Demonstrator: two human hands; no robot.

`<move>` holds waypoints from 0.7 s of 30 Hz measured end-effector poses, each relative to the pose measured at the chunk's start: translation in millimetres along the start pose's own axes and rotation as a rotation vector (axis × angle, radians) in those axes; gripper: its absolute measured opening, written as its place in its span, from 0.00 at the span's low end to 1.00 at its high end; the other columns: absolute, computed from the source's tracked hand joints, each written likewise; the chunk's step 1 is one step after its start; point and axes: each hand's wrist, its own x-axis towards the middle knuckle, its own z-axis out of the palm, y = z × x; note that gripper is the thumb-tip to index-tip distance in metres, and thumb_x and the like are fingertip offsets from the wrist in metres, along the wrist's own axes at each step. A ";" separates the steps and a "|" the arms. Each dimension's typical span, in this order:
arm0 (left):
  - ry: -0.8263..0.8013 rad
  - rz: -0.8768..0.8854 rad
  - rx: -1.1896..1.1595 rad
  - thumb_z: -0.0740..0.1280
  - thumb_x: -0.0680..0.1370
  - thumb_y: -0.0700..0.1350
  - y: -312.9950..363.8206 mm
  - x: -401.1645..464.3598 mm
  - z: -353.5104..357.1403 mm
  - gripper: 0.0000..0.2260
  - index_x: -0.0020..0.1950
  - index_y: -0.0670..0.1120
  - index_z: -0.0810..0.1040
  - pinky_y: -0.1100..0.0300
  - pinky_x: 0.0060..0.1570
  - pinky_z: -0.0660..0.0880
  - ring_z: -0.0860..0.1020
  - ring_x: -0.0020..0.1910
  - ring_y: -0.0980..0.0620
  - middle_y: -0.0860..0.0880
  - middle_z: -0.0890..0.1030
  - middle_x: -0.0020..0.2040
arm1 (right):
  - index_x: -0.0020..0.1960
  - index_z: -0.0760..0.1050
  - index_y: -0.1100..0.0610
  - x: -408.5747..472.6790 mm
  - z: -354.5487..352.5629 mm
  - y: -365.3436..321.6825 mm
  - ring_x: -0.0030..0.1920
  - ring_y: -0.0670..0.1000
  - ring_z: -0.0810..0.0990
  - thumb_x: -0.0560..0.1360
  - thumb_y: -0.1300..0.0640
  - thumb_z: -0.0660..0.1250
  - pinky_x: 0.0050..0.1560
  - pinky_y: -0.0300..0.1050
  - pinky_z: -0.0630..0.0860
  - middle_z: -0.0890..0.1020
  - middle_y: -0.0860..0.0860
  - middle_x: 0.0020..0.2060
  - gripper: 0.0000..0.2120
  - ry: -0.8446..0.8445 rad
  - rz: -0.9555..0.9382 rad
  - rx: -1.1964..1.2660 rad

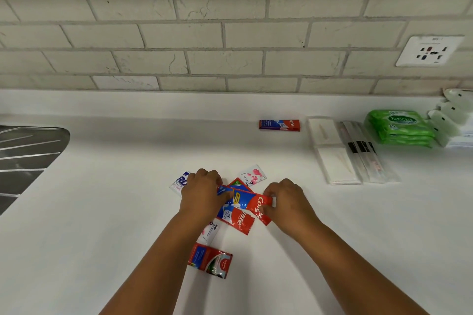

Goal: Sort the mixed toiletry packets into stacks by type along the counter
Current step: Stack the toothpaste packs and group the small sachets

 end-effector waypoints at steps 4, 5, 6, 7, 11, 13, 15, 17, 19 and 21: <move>-0.019 -0.007 -0.092 0.70 0.72 0.61 1.6 4.1 -4.8 0.17 0.53 0.52 0.72 0.54 0.52 0.78 0.79 0.51 0.53 0.52 0.80 0.54 | 0.48 0.74 0.50 7.9 4.2 11.8 0.49 0.48 0.80 0.71 0.47 0.72 0.46 0.41 0.79 0.81 0.48 0.49 0.11 0.011 0.034 0.195; -0.039 -0.006 -0.109 0.70 0.73 0.60 3.0 7.2 -6.5 0.16 0.51 0.53 0.71 0.54 0.50 0.78 0.80 0.49 0.53 0.52 0.81 0.52 | 0.46 0.74 0.51 10.3 2.7 14.0 0.46 0.47 0.81 0.72 0.49 0.72 0.42 0.39 0.78 0.82 0.47 0.47 0.09 0.001 0.051 0.245; -0.053 -0.002 -0.131 0.70 0.73 0.59 4.5 10.4 -8.2 0.15 0.50 0.53 0.70 0.55 0.48 0.79 0.80 0.46 0.53 0.52 0.81 0.50 | 0.45 0.73 0.52 13.1 0.9 15.8 0.44 0.46 0.82 0.72 0.50 0.72 0.40 0.39 0.78 0.83 0.47 0.44 0.09 -0.007 0.064 0.294; -0.059 0.004 -0.160 0.71 0.73 0.58 6.5 14.7 -9.3 0.14 0.50 0.52 0.71 0.56 0.46 0.78 0.79 0.45 0.54 0.51 0.80 0.48 | 0.44 0.73 0.52 16.7 -1.4 17.7 0.42 0.45 0.81 0.73 0.51 0.72 0.39 0.40 0.77 0.82 0.47 0.42 0.08 -0.010 0.075 0.338; -0.034 0.040 -0.330 0.72 0.73 0.52 18.1 35.3 -13.6 0.12 0.52 0.50 0.73 0.63 0.36 0.72 0.76 0.41 0.55 0.51 0.78 0.45 | 0.42 0.74 0.53 37.7 -16.8 23.6 0.40 0.48 0.79 0.72 0.56 0.72 0.39 0.42 0.74 0.79 0.48 0.36 0.07 0.046 0.101 0.445; -0.016 0.042 -0.429 0.72 0.73 0.51 25.9 51.4 -16.1 0.13 0.52 0.51 0.72 0.65 0.32 0.68 0.76 0.39 0.56 0.52 0.78 0.44 | 0.41 0.74 0.53 53.9 -27.6 27.5 0.41 0.49 0.79 0.72 0.56 0.72 0.40 0.42 0.74 0.80 0.50 0.38 0.07 0.090 0.117 0.491; -0.005 0.054 -0.497 0.72 0.74 0.51 35.1 70.6 -17.7 0.14 0.53 0.51 0.71 0.66 0.31 0.67 0.75 0.38 0.57 0.52 0.77 0.43 | 0.43 0.74 0.53 72.2 -38.6 32.1 0.42 0.48 0.79 0.72 0.57 0.72 0.39 0.41 0.74 0.78 0.49 0.38 0.07 0.144 0.128 0.525; -0.012 0.045 -0.580 0.72 0.74 0.50 46.9 90.9 -17.7 0.14 0.54 0.50 0.71 0.67 0.30 0.69 0.75 0.37 0.58 0.52 0.76 0.42 | 0.45 0.73 0.54 93.0 -48.9 38.2 0.42 0.49 0.78 0.72 0.57 0.72 0.39 0.40 0.74 0.78 0.49 0.38 0.08 0.206 0.113 0.517; -0.020 0.011 -0.715 0.73 0.73 0.48 60.0 111.2 -16.0 0.14 0.54 0.48 0.72 0.63 0.33 0.76 0.77 0.38 0.57 0.51 0.77 0.42 | 0.46 0.73 0.54 113.6 -58.8 44.7 0.43 0.51 0.79 0.71 0.57 0.72 0.39 0.40 0.73 0.79 0.50 0.41 0.09 0.274 0.099 0.486; -0.014 -0.031 -0.837 0.74 0.72 0.47 72.9 132.8 -13.1 0.15 0.53 0.45 0.73 0.57 0.40 0.81 0.80 0.38 0.52 0.47 0.78 0.42 | 0.47 0.72 0.54 134.3 -67.2 51.3 0.44 0.52 0.79 0.71 0.57 0.72 0.43 0.44 0.75 0.80 0.51 0.42 0.09 0.323 0.119 0.479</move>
